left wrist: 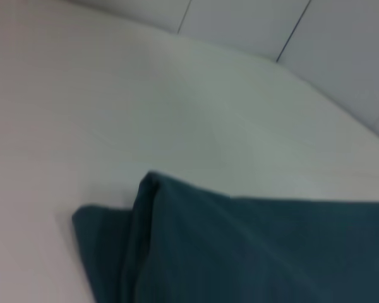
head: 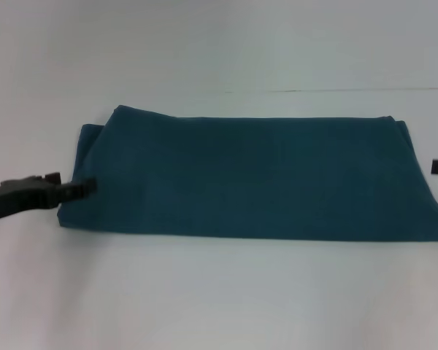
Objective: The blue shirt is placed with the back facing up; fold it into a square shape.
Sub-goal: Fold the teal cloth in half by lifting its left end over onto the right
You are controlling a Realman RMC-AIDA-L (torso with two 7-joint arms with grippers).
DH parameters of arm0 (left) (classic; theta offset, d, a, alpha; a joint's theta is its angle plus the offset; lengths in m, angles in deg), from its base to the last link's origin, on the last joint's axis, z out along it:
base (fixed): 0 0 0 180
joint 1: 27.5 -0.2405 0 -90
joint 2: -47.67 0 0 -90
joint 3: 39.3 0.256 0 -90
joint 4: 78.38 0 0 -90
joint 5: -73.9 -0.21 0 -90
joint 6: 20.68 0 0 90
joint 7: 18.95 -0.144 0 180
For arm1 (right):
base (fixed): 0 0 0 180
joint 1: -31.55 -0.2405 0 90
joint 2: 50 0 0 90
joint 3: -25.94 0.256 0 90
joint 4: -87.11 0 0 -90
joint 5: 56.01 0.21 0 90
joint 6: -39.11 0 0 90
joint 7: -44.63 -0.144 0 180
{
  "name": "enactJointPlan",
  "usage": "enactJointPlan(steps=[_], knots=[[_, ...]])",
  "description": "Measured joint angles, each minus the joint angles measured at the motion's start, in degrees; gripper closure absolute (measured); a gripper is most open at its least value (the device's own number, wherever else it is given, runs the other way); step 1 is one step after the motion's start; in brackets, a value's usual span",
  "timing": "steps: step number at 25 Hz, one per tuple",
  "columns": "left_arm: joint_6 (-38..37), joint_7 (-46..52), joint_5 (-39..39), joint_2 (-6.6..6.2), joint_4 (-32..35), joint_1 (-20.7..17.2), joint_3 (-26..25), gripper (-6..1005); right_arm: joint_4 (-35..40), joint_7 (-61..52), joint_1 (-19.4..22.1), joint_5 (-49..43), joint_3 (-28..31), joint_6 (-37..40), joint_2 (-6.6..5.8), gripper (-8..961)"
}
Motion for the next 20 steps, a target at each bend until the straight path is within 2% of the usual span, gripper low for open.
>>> enactJointPlan(steps=[5,20], knots=[[-0.6,0.6,-3.1,0.04,0.0,-0.5,-0.1,108,0.0,-2.2,-0.4,-3.8,0.5,1.7,-0.75,187],[2.1,1.3,-7.6,0.01,-0.8,0.0,0.0,109,-0.3,-2.5,2.1,-4.2,1.6,2.3,-1.28,187]])
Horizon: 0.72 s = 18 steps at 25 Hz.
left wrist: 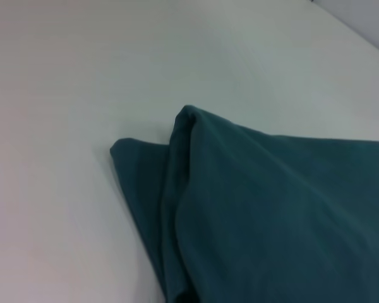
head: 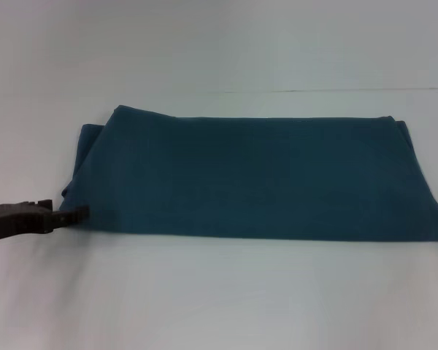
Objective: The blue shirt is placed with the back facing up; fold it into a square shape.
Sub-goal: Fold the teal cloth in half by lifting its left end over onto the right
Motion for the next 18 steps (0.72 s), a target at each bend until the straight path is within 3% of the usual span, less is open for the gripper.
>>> enactJointPlan(steps=[18], knots=[[-0.6,0.1,-0.6,-0.12,-0.2,0.6,0.8,111,-6.2,0.0,-2.2,-3.1,-1.5,-4.5,0.95,190]])
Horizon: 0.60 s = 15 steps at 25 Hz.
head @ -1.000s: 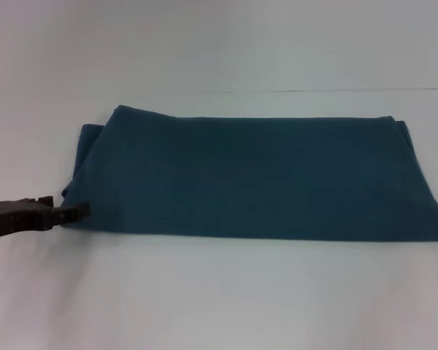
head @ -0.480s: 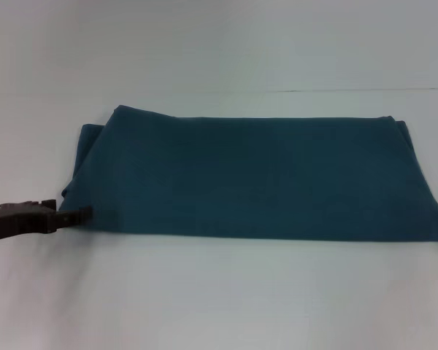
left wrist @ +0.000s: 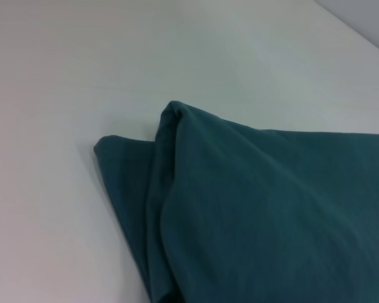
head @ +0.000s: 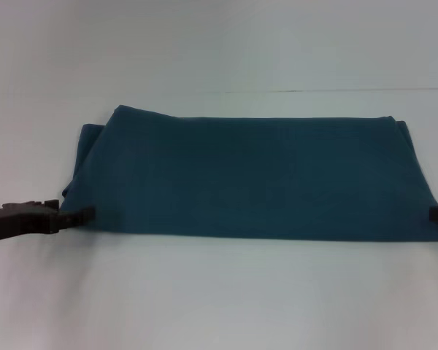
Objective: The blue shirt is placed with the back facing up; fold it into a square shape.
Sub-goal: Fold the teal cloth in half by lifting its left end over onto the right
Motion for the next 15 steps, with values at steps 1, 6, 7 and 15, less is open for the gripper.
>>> enactJointPlan(steps=[1,6,7,15], knots=[[0.0,0.0,-0.2,-0.01,0.0,0.1,0.1,111,0.1,0.0,0.0,0.0,0.1,0.0,0.05,190],[0.0,0.0,-1.3,-0.10,0.0,0.3,0.2,112,0.4,0.0,0.4,0.2,0.4,0.1,-0.19,191],[-0.1,0.0,-1.3,-0.10,0.0,0.3,0.2,112,0.4,0.0,0.4,0.3,0.4,0.1,-0.21,191],[-0.1,0.0,-3.6,0.06,0.2,0.6,2.4,114,0.5,0.1,0.4,0.3,0.4,0.2,-0.20,193]])
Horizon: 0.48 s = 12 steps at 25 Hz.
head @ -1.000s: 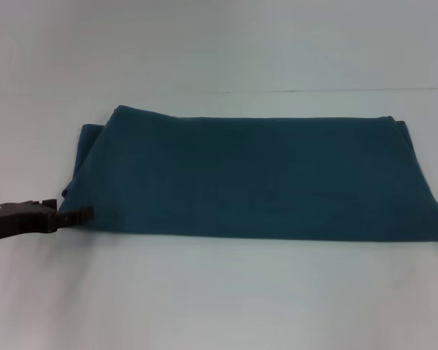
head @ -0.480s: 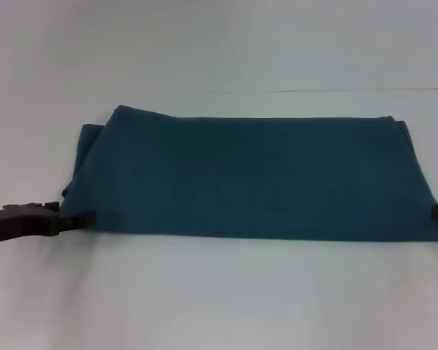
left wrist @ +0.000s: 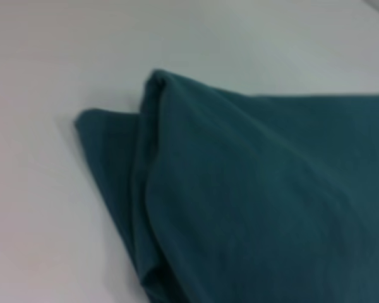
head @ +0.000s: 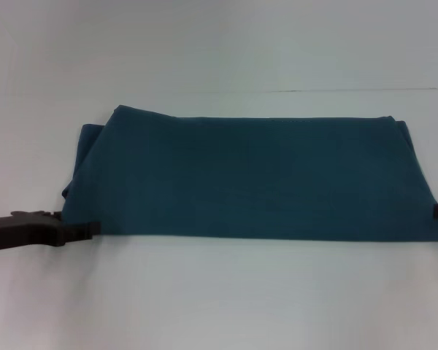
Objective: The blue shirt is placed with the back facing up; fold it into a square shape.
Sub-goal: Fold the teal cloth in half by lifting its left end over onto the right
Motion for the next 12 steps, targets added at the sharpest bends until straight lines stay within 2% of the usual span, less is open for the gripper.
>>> enactJointPlan(steps=[3,9,11,12], knots=[[0.8,0.3,-0.8,0.05,0.1,0.3,0.5,115,0.0,0.0,0.0,0.1,0.0,0.1,0.02,193],[1.2,0.9,-0.9,-0.05,0.3,0.7,0.5,319,0.0,0.1,0.0,0.1,0.0,0.2,0.03,194],[1.3,1.2,-0.9,-0.10,0.4,0.8,0.5,521,0.0,0.1,0.1,0.2,0.0,0.2,0.02,194],[1.3,1.3,-0.9,-0.12,0.4,0.9,0.5,570,0.0,0.1,0.2,0.2,0.0,0.2,0.03,194]])
